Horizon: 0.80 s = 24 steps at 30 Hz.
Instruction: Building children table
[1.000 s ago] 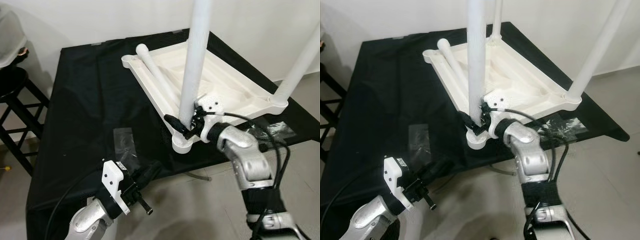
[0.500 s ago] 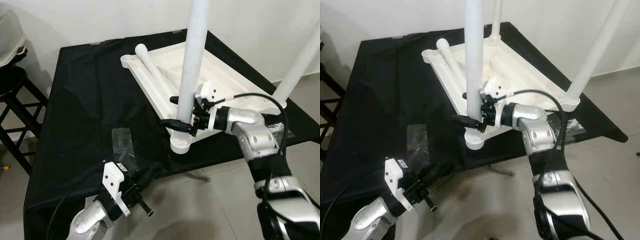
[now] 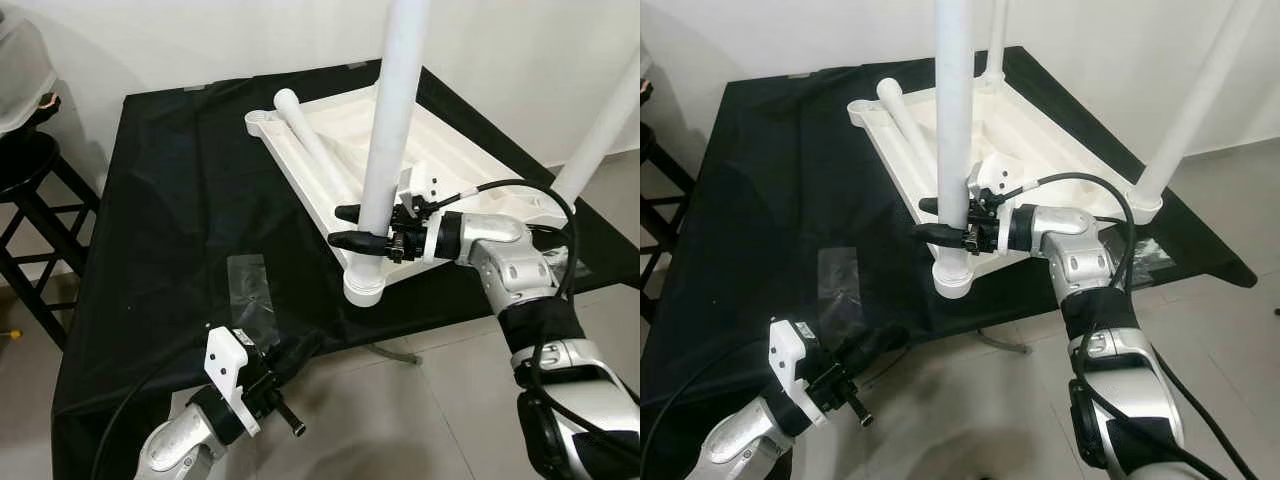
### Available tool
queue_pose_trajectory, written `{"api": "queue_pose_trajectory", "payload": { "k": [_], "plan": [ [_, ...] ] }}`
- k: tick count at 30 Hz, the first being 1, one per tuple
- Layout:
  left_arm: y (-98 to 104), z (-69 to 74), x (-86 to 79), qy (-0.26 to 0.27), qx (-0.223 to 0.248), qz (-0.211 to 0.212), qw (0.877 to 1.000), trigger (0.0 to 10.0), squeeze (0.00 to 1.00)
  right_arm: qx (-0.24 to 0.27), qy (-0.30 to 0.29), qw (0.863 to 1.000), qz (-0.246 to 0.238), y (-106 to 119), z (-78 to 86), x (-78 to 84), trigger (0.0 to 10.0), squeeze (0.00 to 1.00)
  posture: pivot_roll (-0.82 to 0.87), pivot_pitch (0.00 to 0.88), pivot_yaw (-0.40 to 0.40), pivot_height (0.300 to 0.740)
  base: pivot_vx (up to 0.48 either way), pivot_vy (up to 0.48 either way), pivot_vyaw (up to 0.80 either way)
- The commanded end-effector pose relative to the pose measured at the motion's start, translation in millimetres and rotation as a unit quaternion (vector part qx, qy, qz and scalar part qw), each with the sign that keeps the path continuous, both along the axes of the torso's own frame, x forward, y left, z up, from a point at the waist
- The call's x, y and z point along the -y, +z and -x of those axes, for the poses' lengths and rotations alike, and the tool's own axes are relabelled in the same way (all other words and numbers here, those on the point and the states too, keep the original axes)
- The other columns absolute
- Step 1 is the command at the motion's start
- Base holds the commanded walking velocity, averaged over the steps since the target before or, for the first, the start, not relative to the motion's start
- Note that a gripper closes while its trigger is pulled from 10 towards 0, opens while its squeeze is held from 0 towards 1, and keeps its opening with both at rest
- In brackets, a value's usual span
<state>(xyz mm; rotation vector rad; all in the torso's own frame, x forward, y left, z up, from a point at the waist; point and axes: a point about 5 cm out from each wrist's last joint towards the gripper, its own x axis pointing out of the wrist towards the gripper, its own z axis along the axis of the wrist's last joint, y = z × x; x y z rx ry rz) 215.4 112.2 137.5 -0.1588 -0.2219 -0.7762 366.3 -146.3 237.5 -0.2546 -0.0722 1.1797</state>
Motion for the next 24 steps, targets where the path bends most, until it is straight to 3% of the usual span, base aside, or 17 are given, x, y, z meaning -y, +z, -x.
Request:
{"api": "queue_pose_trajectory", "payload": {
  "k": [1,3,4,6,7,8,10,11,12,17,23,24],
  "plan": [
    [-3,1.7,-0.1,-0.002,-0.006,-0.006,1.0,10.0,0.0,0.009,-0.053,0.998,0.013,-7,-2.2,8.7,0.0,0.0,-0.04,0.174,0.025,0.74,0.0,0.0,0.0],
    [-2,1.7,-0.5,-0.001,-0.006,-0.005,1.0,10.0,0.0,0.007,-0.107,0.994,0.005,-13,-1.3,13.3,0.0,0.0,-0.04,0.179,0.024,0.74,0.0,0.0,0.0],
    [-2,1.7,-0.5,-0.001,-0.006,-0.005,1.0,10.0,0.0,0.007,-0.107,0.994,0.005,-13,-1.3,13.3,0.0,0.0,-0.04,0.179,0.024,0.74,0.0,0.0,0.0],
    [-2,1.7,-1.6,0.0,-0.006,-0.004,1.0,10.0,0.0,-0.016,-0.172,0.985,-0.012,-28,5.0,13.0,0.0,0.0,-0.05,0.183,0.022,0.74,0.0,0.0,0.0],
    [-1,1.6,-2.2,-0.001,-0.006,-0.004,1.0,10.0,0.0,-0.021,-0.285,0.958,-0.032,-43,7.6,9.3,0.0,0.0,-0.05,0.186,0.024,0.74,0.0,0.0,0.0],
    [-1,1.6,-2.2,-0.001,-0.006,-0.004,1.0,10.0,0.0,-0.021,-0.285,0.958,-0.032,-43,7.6,9.3,0.0,0.0,-0.05,0.186,0.024,0.74,0.0,0.0,0.0],
    [-1,1.2,-3.4,-0.002,-0.006,-0.005,1.0,10.0,0.0,-0.048,-0.436,0.897,-0.055,-69,29.0,2.0,0.0,0.0,-0.05,0.192,0.027,0.74,0.0,0.0,0.0],
    [-1,1.2,-3.4,-0.002,-0.006,-0.005,1.0,10.0,0.0,-0.048,-0.436,0.897,-0.055,-69,29.0,2.0,0.0,0.0,-0.05,0.192,0.027,0.74,0.0,0.0,0.0],
    [-1,0.3,-4.6,-0.003,-0.005,-0.006,1.0,10.0,0.0,-0.05,-0.475,0.876,-0.066,-76,41.3,-7.0,0.0,0.0,-0.05,0.19,0.035,0.74,0.0,0.0,0.0],
    [-1,-0.9,-4.6,-0.005,-0.005,-0.009,1.0,10.0,0.0,-0.024,-0.496,0.865,-0.075,-71,37.2,-12.5,0.0,0.0,-0.05,0.184,0.033,0.74,0.0,0.0,0.0],
    [-1,-1.6,-5.0,-0.001,-0.004,-0.009,1.0,10.0,0.0,-0.019,-0.498,0.864,-0.075,-68,32.6,-16.2,0.0,0.0,-0.04,0.18,0.025,0.74,0.0,0.0,0.0],
    [-1,-1.9,-5.1,0.002,-0.003,-0.009,1.0,10.0,0.0,-0.026,-0.49,0.868,-0.072,-67,30.4,-19.4,0.4,0.0,-0.04,0.178,0.026,0.74,0.0,0.0,0.0]
  ]
}}
